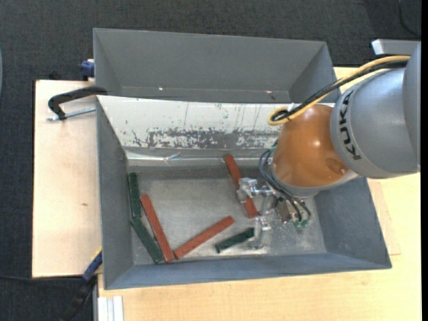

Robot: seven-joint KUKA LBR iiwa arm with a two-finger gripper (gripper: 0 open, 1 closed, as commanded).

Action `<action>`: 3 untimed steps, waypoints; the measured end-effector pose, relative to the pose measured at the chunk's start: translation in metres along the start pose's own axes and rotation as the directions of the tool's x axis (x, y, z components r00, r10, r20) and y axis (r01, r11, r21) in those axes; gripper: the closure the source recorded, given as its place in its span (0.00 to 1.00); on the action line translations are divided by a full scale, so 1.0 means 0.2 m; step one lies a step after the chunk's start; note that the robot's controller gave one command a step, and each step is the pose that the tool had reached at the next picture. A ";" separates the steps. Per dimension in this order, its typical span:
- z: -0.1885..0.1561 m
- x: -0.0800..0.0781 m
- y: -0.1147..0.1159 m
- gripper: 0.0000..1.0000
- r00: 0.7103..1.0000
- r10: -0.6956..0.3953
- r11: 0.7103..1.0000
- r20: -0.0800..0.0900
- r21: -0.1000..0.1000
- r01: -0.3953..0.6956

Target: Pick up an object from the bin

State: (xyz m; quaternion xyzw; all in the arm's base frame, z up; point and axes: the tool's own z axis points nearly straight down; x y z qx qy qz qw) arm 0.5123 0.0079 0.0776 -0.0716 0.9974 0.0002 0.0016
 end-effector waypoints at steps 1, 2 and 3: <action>0.04 -0.05 0.04 1.00 0.993 0.117 0.993 0.001 -0.001 -0.117; 0.03 -0.05 0.04 1.00 0.993 0.120 0.993 0.002 0.000 -0.120; -0.64 -0.14 -0.01 1.00 0.997 0.079 0.997 0.002 0.000 -0.079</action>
Offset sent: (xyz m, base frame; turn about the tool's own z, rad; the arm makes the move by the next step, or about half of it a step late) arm 0.0000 0.0000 0.0000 0.0000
